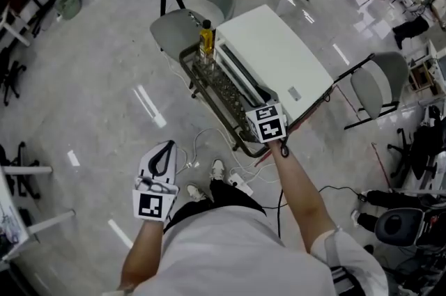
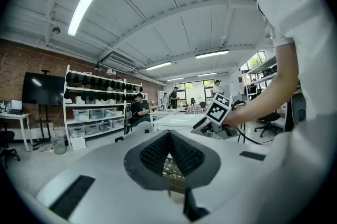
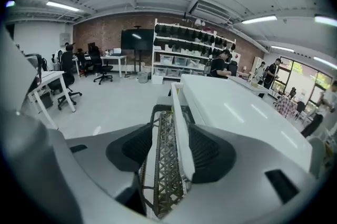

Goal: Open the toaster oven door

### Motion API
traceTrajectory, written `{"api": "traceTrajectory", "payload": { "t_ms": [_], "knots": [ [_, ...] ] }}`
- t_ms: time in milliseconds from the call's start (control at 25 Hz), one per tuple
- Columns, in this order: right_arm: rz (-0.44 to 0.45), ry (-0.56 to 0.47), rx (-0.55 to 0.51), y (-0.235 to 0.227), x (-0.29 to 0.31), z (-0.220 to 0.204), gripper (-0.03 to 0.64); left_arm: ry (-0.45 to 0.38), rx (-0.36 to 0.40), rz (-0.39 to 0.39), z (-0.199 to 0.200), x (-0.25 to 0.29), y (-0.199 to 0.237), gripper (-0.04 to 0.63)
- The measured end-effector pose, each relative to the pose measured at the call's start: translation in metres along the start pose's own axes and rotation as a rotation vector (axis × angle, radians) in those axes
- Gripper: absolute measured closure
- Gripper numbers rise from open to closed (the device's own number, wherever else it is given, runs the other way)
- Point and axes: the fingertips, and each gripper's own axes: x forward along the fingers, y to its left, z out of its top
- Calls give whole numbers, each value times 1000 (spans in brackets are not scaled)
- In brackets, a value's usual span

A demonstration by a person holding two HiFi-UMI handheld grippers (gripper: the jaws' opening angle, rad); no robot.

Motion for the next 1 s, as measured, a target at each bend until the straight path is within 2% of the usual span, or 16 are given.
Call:
{"api": "traceTrajectory", "payload": {
  "t_ms": [240,440,760,1000],
  "knots": [
    [-47,64,-48,0,9,-10,391,-8,-3,16,-1,-9,0,578],
    [-87,96,-43,-9,9,-18,391,-2,2,23,-2,-13,0,578],
    [-110,120,-95,-10,7,-19,391,3,-15,36,-6,-15,-2,578],
    [-159,125,-82,-17,13,-19,399,3,-21,37,-7,-14,-1,578]
  ]
}}
